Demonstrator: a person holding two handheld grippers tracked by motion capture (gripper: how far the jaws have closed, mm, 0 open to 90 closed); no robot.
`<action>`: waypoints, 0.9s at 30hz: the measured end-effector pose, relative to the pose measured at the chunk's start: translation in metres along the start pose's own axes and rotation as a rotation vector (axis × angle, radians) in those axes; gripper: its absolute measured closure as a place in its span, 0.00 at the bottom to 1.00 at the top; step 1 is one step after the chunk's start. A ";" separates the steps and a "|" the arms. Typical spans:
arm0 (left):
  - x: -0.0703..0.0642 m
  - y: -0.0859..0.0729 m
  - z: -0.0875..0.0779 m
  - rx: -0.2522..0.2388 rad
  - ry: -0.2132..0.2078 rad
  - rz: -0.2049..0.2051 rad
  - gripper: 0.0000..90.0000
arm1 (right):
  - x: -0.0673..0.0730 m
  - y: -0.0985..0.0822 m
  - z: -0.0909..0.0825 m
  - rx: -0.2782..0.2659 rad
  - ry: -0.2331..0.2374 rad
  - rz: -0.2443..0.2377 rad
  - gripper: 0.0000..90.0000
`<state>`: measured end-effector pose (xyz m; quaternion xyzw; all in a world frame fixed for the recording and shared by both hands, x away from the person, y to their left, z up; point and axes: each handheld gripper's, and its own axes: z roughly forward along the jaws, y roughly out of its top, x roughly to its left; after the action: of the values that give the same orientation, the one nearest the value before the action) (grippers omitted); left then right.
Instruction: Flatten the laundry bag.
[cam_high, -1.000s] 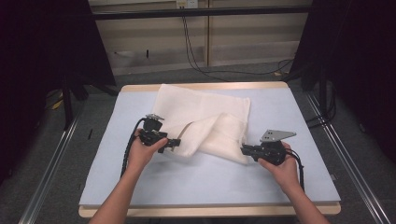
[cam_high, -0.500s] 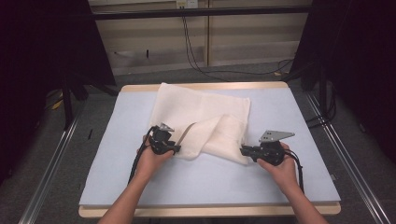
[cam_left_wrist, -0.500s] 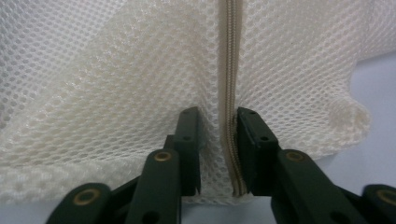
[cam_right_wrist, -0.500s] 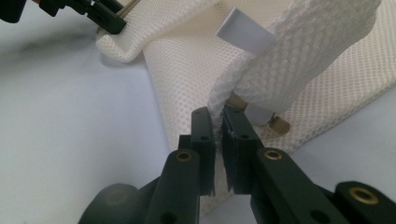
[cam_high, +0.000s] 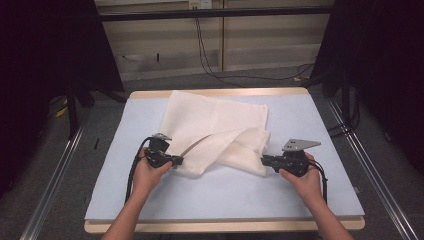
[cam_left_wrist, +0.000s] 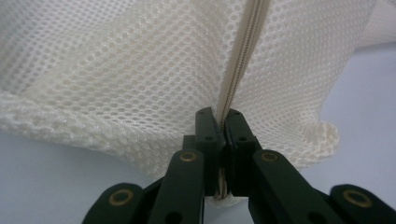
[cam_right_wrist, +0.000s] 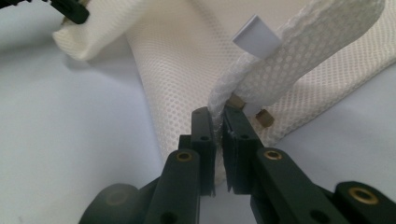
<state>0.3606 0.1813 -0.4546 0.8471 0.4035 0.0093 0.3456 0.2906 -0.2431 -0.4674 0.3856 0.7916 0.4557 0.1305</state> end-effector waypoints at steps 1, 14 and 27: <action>0.002 -0.002 -0.004 0.004 -0.002 0.008 0.96 | 0.000 0.000 0.000 0.000 0.000 0.000 0.93; 0.025 -0.029 -0.035 -0.043 -0.074 -0.088 0.95 | -0.002 -0.004 -0.006 0.001 -0.020 -0.011 0.93; 0.034 -0.043 -0.052 -0.056 -0.073 -0.124 0.95 | -0.005 -0.010 -0.010 0.014 -0.030 -0.028 0.93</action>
<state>0.3392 0.2537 -0.4492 0.8102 0.4420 -0.0318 0.3838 0.2839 -0.2562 -0.4704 0.3820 0.7980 0.4425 0.1461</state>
